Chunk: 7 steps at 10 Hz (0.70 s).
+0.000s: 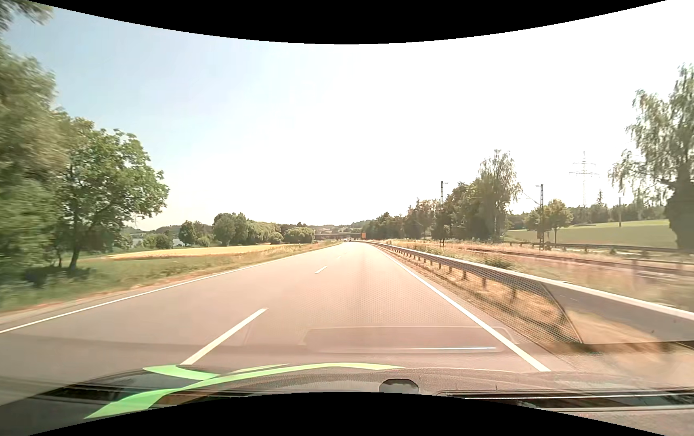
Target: Follow the waypoints while adhering to traffic rules and regulations
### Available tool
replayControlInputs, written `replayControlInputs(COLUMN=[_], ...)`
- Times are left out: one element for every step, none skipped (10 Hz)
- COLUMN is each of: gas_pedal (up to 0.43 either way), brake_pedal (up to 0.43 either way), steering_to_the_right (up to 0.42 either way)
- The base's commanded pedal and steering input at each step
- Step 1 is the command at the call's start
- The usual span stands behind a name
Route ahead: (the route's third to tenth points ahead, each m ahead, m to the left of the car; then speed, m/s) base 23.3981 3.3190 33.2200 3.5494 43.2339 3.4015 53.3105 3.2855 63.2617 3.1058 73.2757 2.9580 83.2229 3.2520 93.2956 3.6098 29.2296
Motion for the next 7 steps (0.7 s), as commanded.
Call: replayControlInputs(gas_pedal=[0.311,0.311,0.311,0.311,0.28,0.26,0.248], brake_pedal=[0.0,0.0,0.0,0.0,0.0,0.0,0.0], steering_to_the_right=[-0.004,-0.004,-0.004,-0.004,-0.004,-0.004,-0.004])
